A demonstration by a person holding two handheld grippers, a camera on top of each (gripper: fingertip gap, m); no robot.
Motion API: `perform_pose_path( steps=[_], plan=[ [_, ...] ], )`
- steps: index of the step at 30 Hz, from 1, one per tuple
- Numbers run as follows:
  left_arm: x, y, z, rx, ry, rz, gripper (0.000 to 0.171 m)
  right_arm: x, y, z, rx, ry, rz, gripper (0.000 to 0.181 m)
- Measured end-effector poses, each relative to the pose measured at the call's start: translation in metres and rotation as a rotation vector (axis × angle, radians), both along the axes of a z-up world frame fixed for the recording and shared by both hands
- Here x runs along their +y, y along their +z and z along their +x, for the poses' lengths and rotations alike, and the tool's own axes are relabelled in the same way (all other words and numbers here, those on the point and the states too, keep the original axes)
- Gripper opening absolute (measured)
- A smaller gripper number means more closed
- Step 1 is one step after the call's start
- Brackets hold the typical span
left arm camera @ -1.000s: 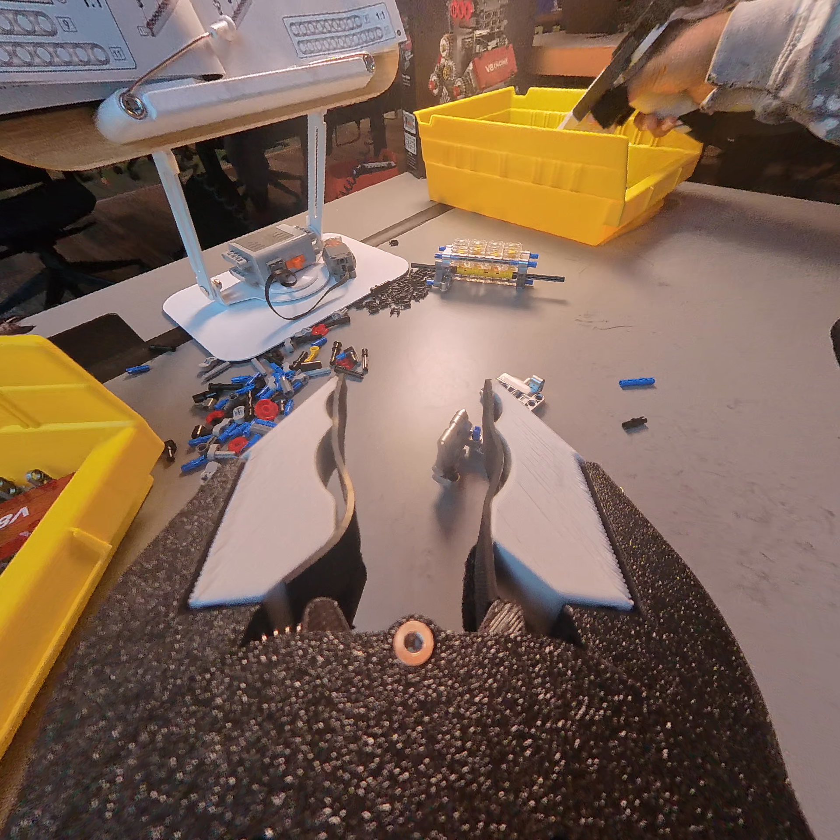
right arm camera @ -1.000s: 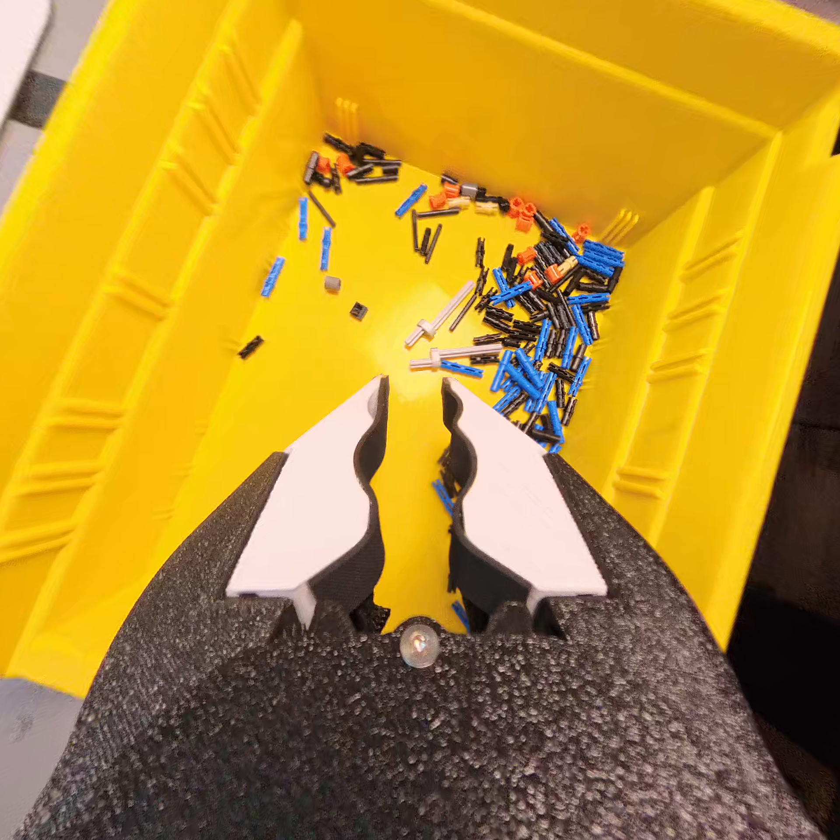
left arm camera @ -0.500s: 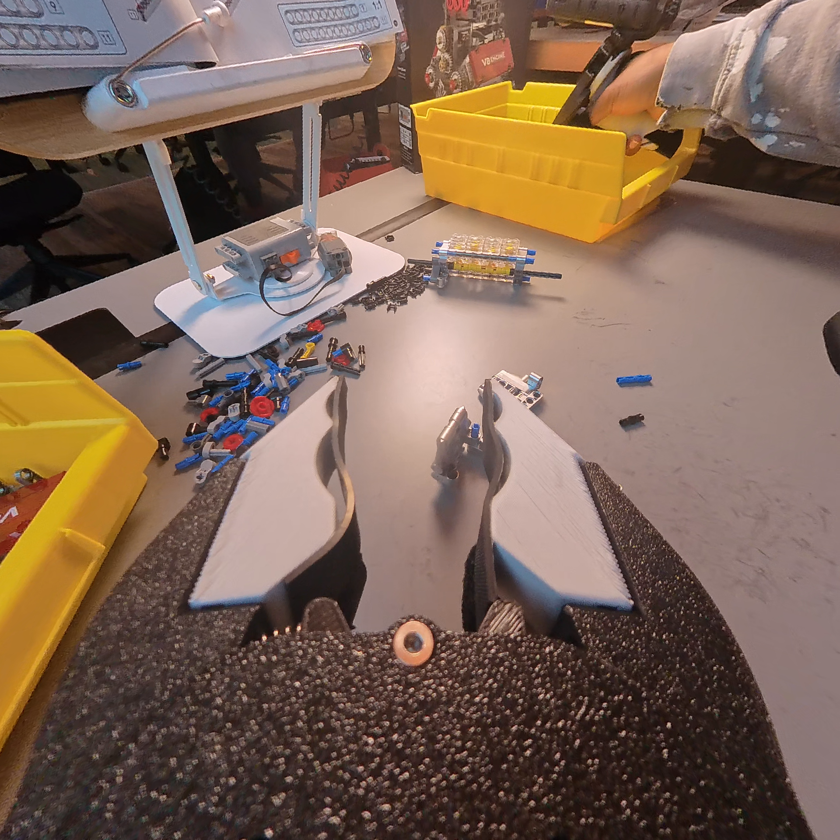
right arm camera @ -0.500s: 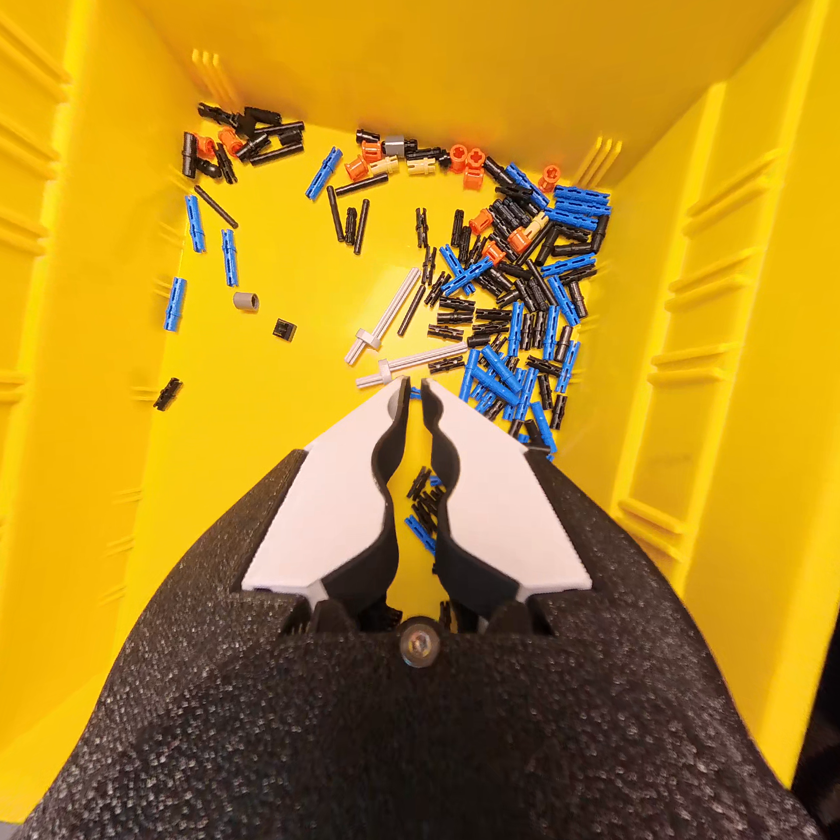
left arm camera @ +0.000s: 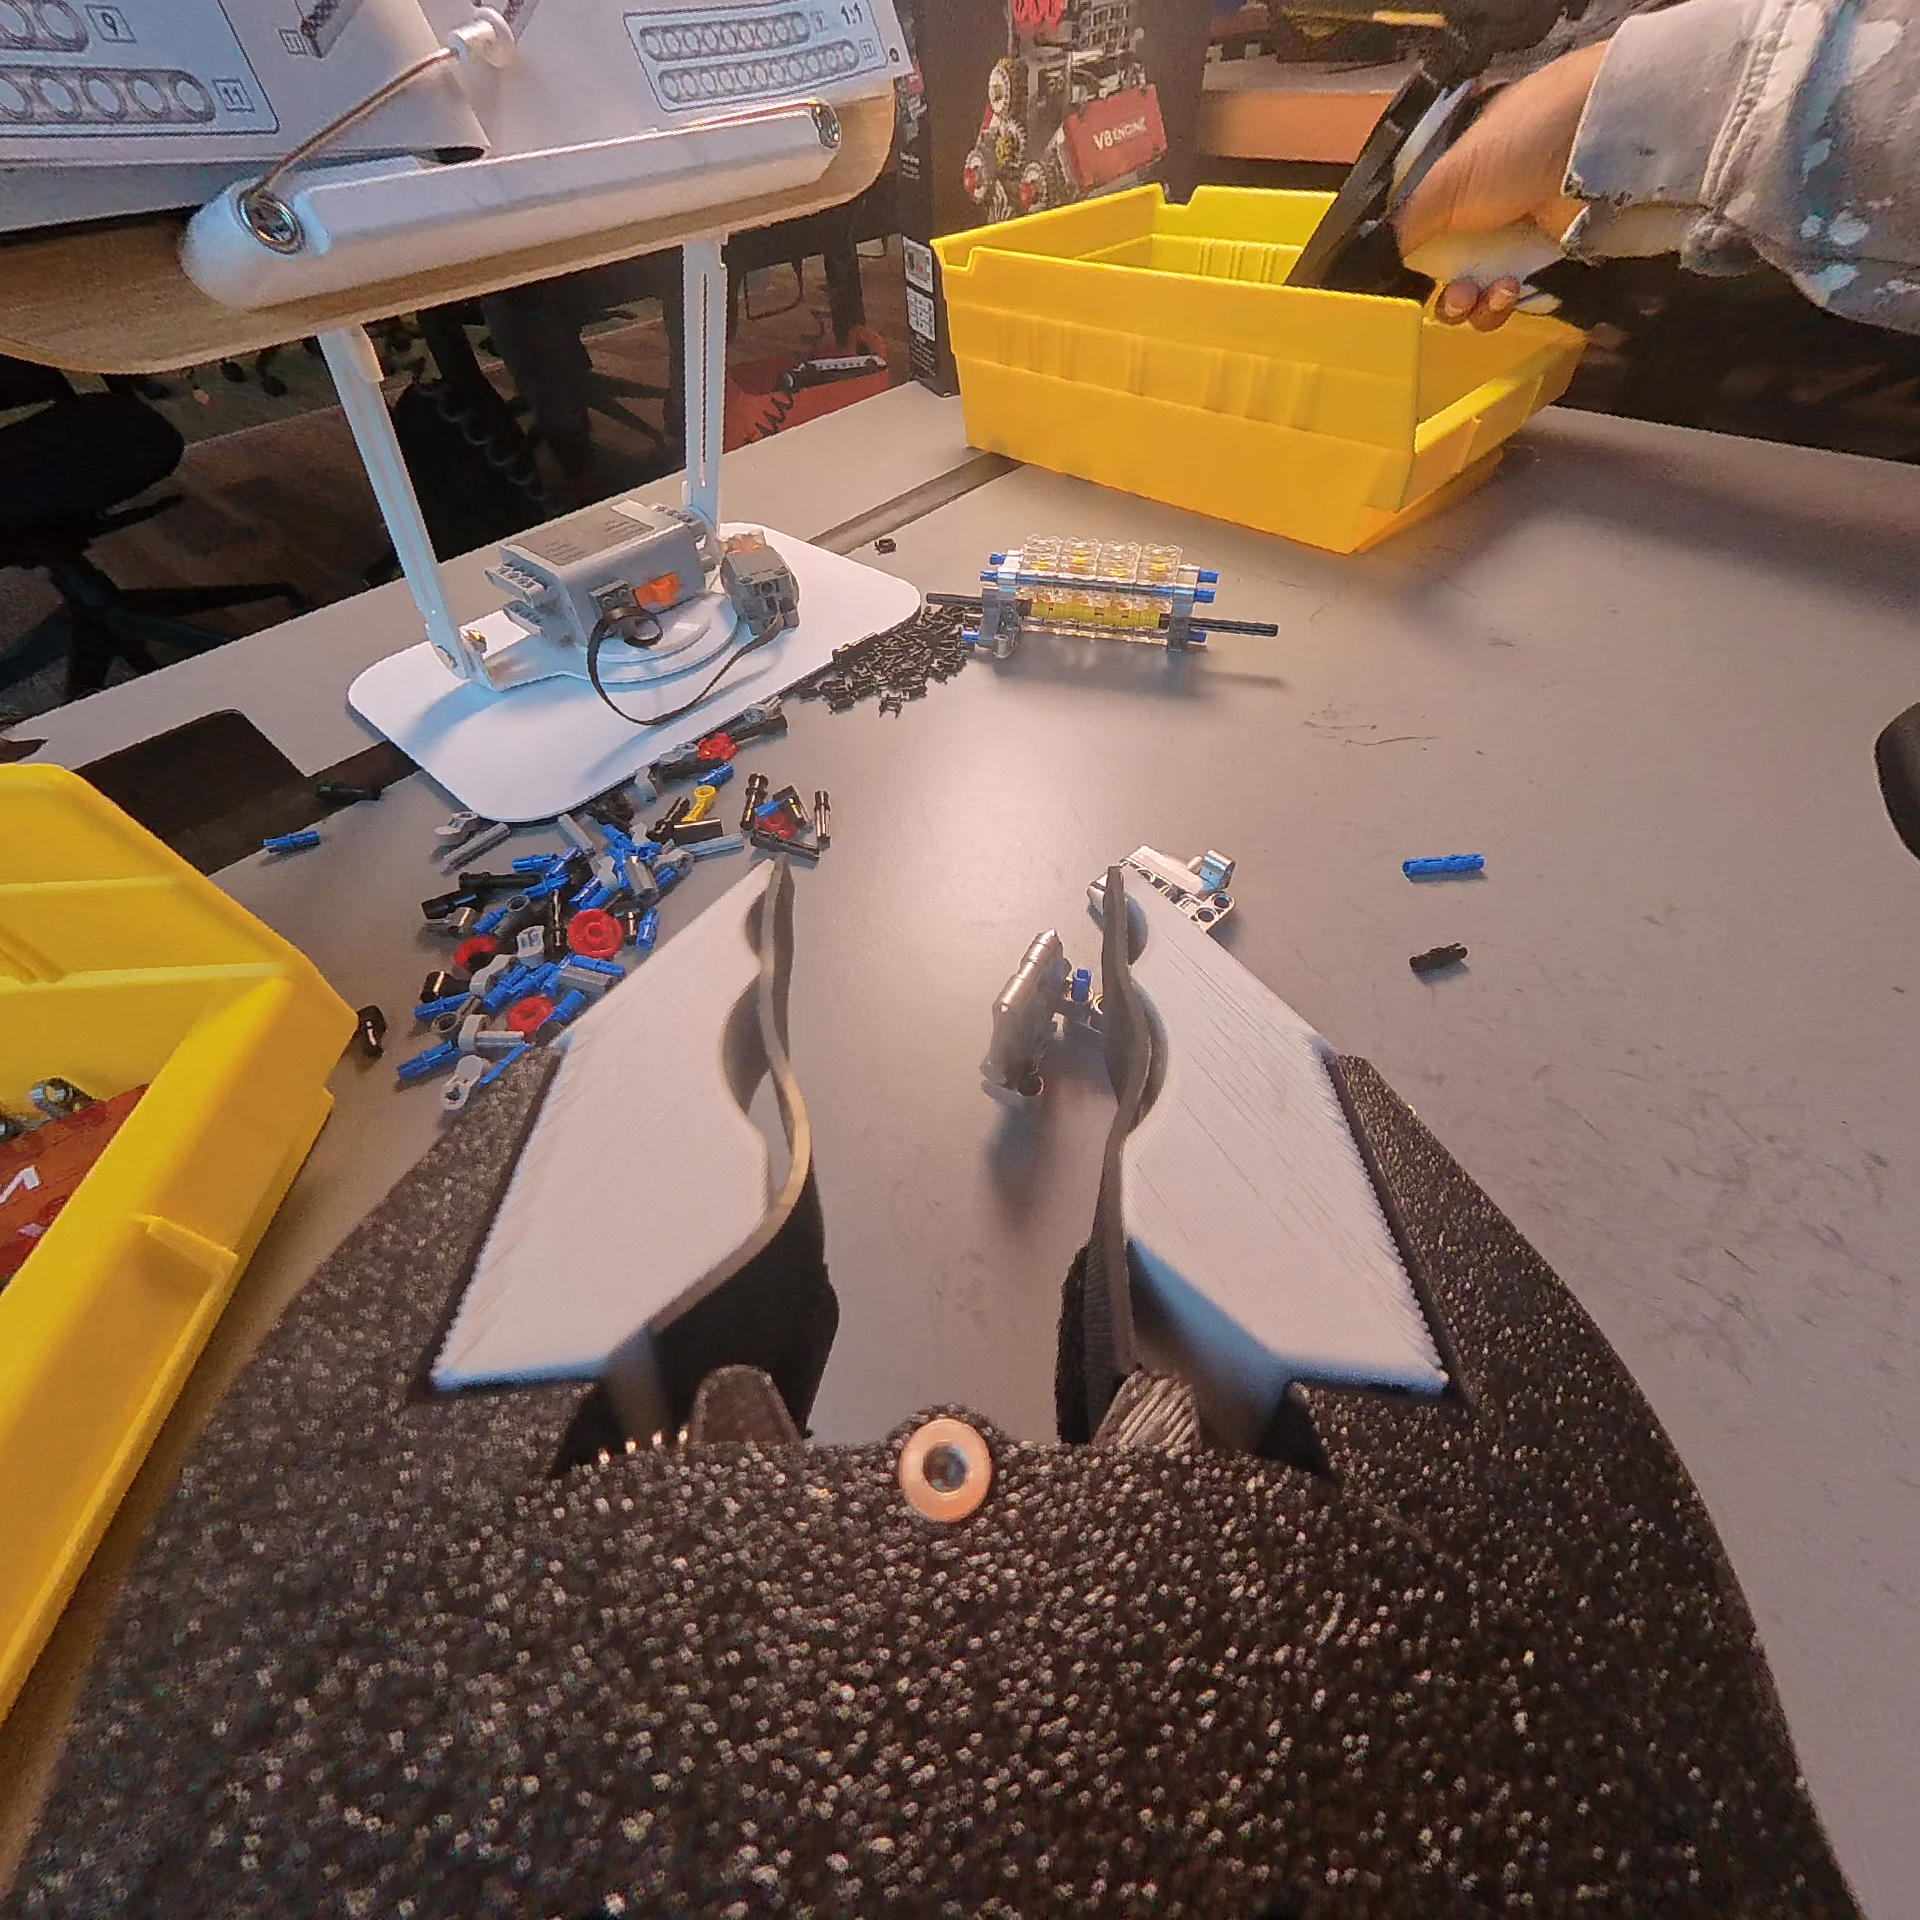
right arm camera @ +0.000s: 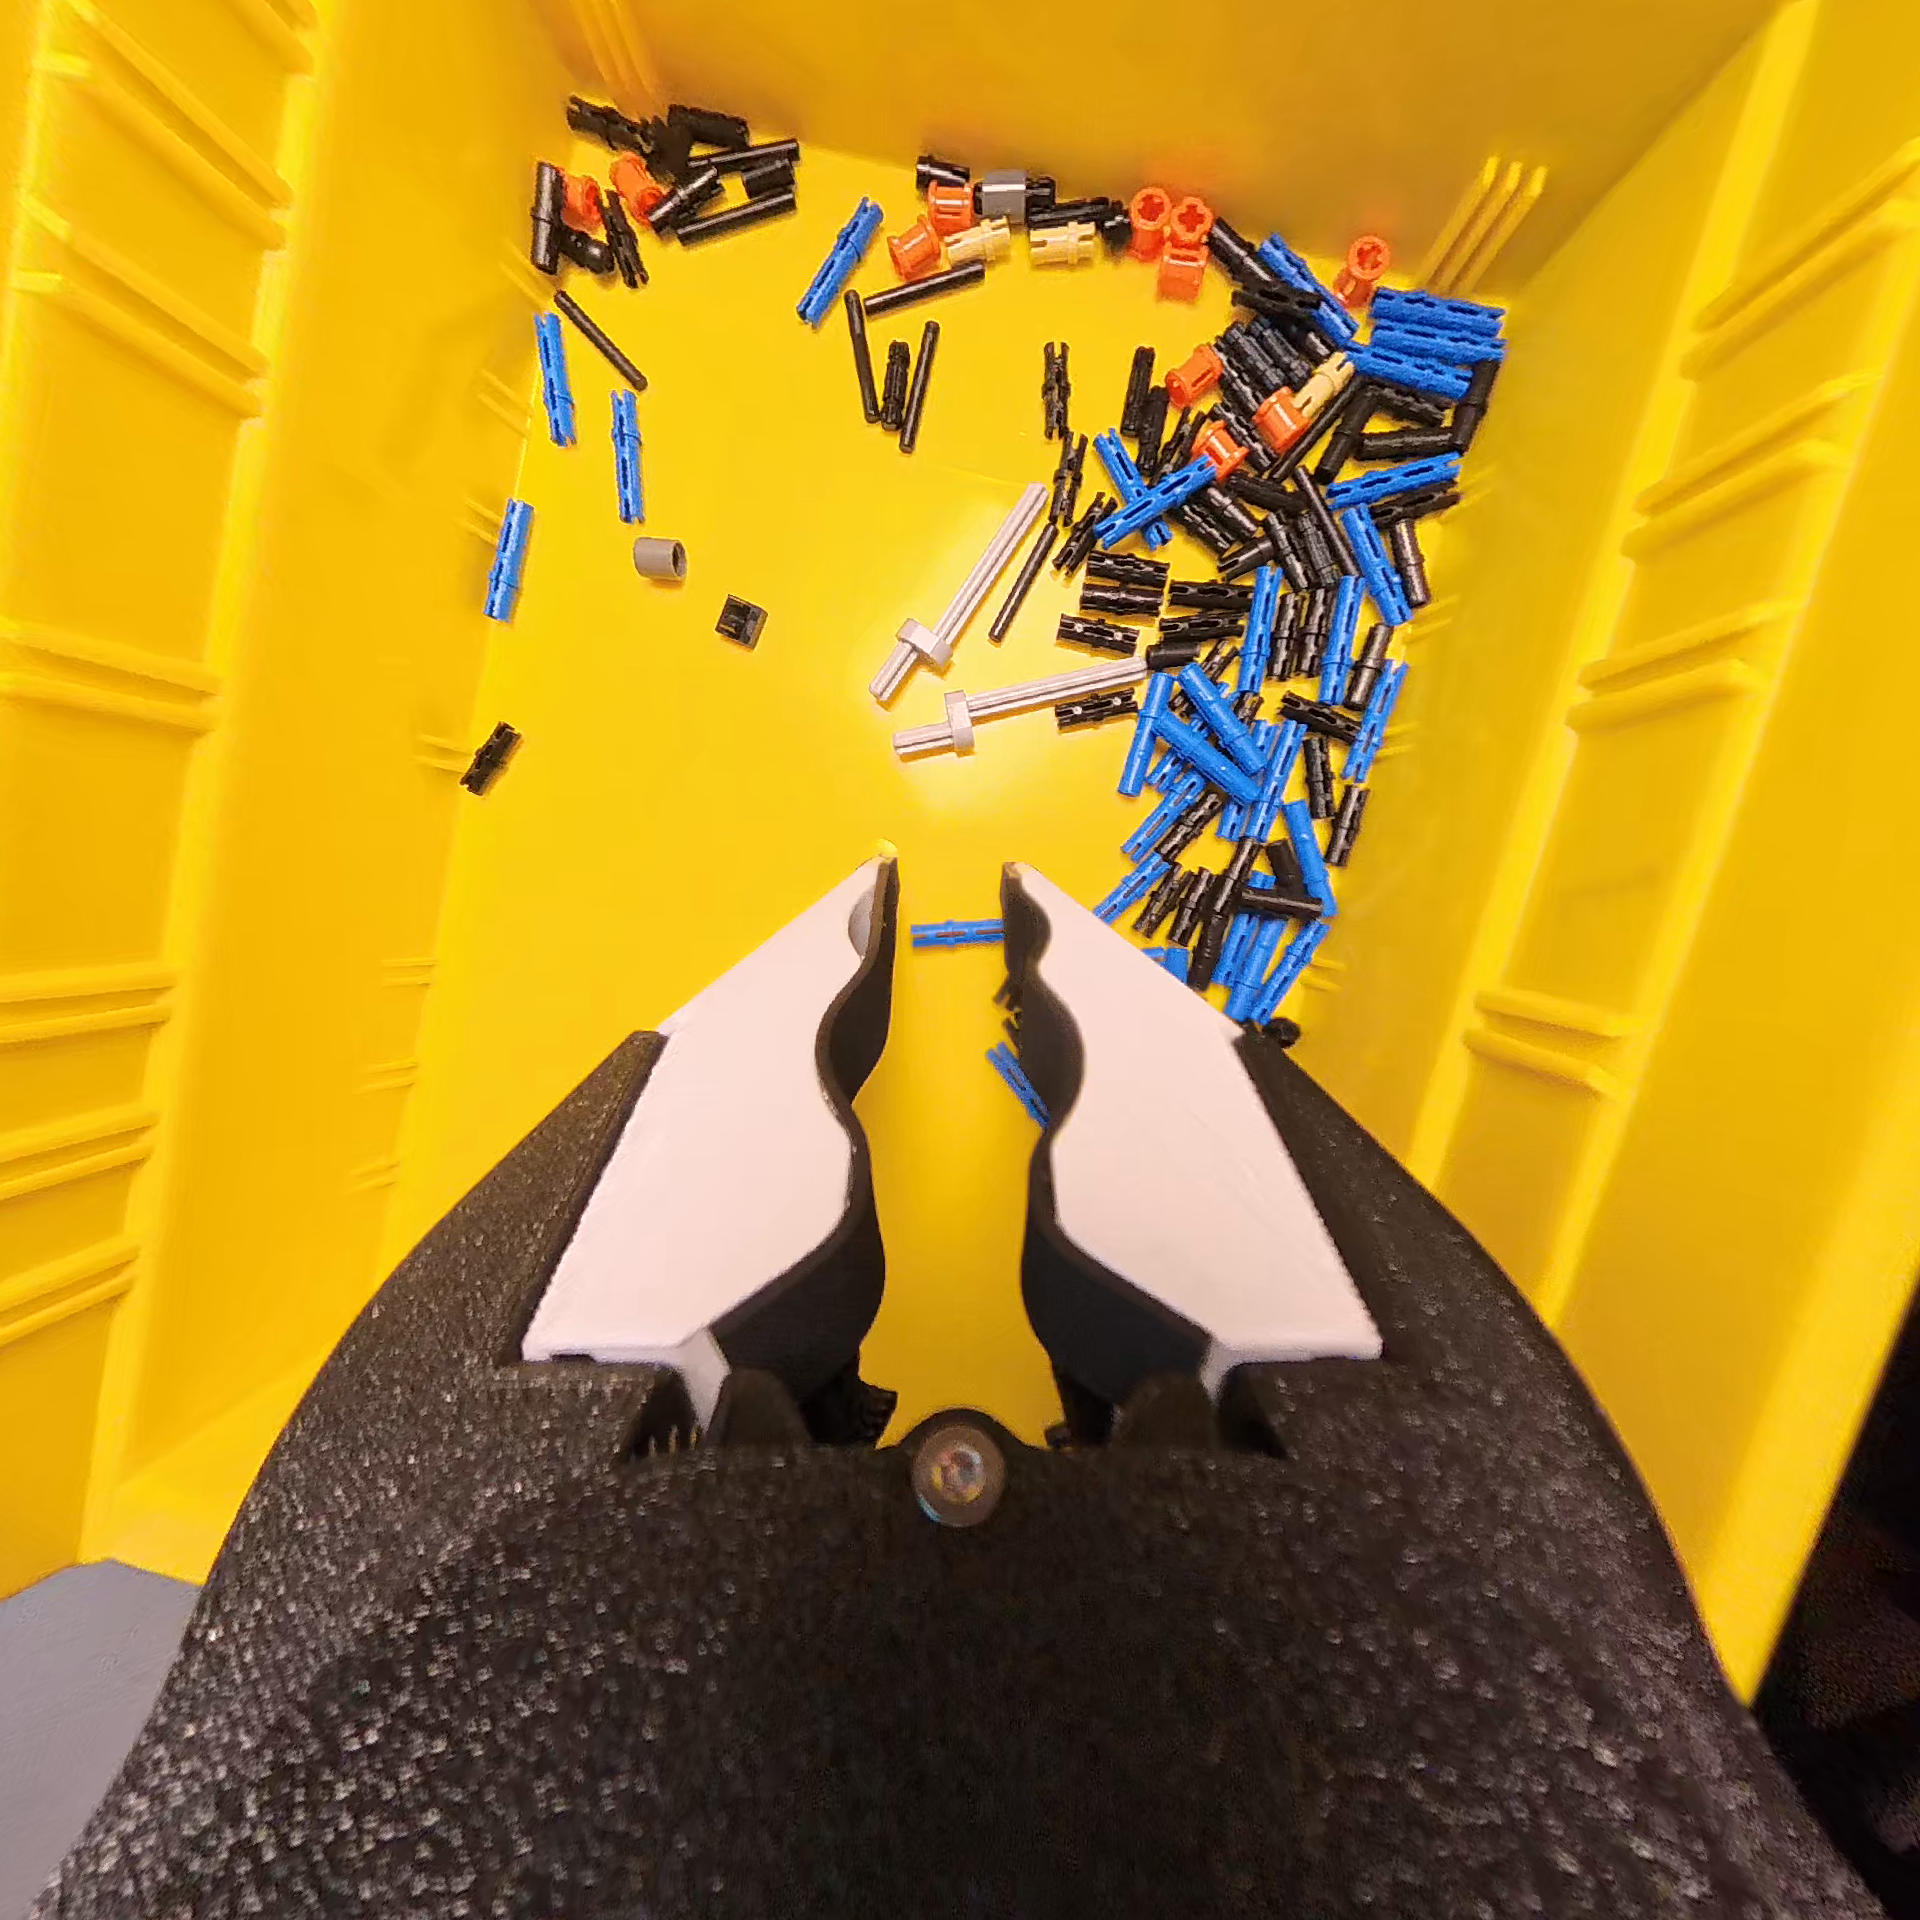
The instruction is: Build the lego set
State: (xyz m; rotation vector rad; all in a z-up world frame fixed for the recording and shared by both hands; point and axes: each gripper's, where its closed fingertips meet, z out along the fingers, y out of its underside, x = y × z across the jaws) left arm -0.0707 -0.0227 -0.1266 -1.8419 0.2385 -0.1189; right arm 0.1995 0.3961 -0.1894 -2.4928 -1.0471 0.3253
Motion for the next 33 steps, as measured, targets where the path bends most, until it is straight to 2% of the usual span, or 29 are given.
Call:
perform_pose_path(
  steps=[8, 18, 24, 26, 28, 31, 33],
  plan=[
    [0.000, 0.000, 0.001, 0.006, -0.004, -0.002, 0.058, -0.012, -0.010, 0.010, -0.076, 0.024, -0.009, 0.023],
    [0.000, -0.002, 0.002, 0.014, -0.007, -0.009, 0.058, -0.008, -0.010, 0.013, -0.080, 0.016, 0.033, 0.007],
    [0.000, -0.002, 0.002, 0.017, -0.005, -0.010, 0.058, -0.010, -0.004, 0.011, -0.122, 0.094, 0.111, 0.004],
    [0.000, -0.002, 0.000, 0.018, 0.003, -0.007, 0.058, -0.016, 0.023, -0.004, -0.051, 0.139, 0.178, 0.004],
    [0.000, -0.001, -0.002, 0.011, 0.010, -0.003, 0.058, -0.039, 0.072, -0.030, 0.071, 0.240, 0.288, 0.004],
    [0.000, 0.000, -0.003, 0.004, 0.010, 0.000, 0.058, -0.114, 0.134, -0.066, 0.180, 0.474, 0.425, 0.005],
    [0.001, 0.000, -0.001, 0.010, 0.005, -0.002, 0.058, -0.183, 0.149, -0.084, 0.218, 0.650, 0.441, 0.005]
  ],
)
